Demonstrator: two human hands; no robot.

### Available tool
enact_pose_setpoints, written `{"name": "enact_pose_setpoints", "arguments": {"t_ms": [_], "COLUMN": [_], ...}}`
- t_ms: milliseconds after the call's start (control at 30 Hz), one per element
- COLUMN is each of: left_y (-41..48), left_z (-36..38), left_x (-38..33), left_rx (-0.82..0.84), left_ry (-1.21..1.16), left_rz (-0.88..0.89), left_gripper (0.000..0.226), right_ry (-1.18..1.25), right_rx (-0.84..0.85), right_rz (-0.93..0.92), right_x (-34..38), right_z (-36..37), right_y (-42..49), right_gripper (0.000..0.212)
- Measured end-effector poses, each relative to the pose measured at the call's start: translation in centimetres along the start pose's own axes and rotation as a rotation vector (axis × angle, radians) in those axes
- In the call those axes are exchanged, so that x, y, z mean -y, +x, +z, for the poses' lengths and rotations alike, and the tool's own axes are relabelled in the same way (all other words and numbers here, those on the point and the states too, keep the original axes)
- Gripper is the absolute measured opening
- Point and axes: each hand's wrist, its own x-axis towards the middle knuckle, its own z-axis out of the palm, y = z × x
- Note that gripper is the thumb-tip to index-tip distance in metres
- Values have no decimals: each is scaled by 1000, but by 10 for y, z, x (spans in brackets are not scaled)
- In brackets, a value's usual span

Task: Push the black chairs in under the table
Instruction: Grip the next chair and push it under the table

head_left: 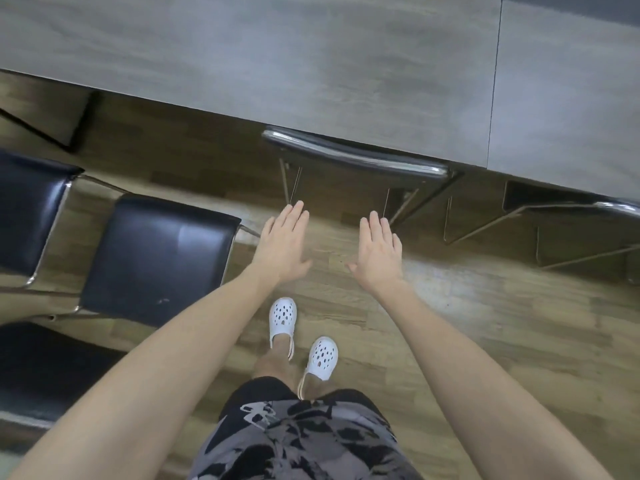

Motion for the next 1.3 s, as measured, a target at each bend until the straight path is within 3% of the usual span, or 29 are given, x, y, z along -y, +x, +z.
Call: {"name": "enact_pose_setpoints", "arguments": {"t_ms": [467,1300], "left_y": [-107,-273], "left_z": [25,26], "left_x": [54,320], "left_rx": [-38,-14], "left_ry": [-77,-13], "left_rz": [-45,34], "left_gripper": [85,73], "right_ry": [-23,19], "right_rx": [43,45], "right_rz": [-99,-23], "right_x": [74,348], "right_z": [44,127], "right_y": [-69,-180], "right_gripper": [90,77]}}
